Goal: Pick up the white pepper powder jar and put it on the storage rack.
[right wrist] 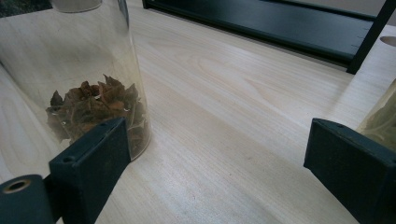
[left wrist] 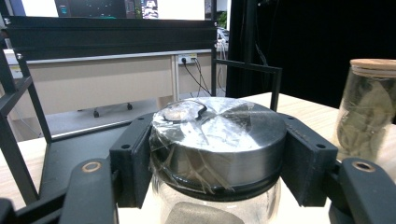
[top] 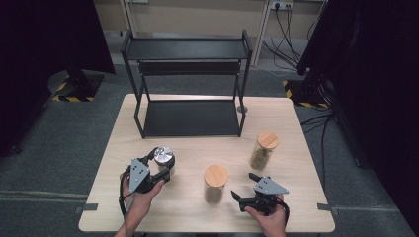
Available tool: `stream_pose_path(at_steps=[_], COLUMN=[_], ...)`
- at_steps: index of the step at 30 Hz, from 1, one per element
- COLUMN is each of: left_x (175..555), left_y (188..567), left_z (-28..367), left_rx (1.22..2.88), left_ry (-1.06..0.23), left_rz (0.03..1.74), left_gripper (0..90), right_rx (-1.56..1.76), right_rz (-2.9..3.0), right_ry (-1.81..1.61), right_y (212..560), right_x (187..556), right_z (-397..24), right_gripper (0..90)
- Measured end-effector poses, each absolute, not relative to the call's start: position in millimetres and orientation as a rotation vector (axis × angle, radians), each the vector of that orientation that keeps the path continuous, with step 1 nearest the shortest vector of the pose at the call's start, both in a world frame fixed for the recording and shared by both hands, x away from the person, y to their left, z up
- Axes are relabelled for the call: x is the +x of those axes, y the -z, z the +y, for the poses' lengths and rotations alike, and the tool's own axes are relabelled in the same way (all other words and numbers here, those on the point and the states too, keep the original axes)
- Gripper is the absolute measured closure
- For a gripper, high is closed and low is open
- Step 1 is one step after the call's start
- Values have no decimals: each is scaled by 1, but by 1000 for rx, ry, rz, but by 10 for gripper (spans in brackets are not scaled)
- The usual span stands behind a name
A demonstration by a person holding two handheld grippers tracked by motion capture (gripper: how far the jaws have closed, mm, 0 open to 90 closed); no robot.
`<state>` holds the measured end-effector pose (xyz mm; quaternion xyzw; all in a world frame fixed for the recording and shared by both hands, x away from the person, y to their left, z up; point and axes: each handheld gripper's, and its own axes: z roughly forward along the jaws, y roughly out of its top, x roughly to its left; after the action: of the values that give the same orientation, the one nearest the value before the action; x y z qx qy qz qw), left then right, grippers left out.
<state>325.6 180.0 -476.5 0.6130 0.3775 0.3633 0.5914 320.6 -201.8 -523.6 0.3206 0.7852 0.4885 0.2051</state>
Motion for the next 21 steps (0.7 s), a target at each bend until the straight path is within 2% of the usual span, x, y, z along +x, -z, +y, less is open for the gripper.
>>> stream_pose_path(at_steps=[21], left_x=[352], left_y=[473], left_z=[182], left_rx=[1403], left_ry=[-883], left_rz=[912], left_gripper=[347], right_rx=[889], right_rz=[2192], right_ry=[-1357], right_y=[524], right_x=[320], right_z=[-201], right_gripper=[70])
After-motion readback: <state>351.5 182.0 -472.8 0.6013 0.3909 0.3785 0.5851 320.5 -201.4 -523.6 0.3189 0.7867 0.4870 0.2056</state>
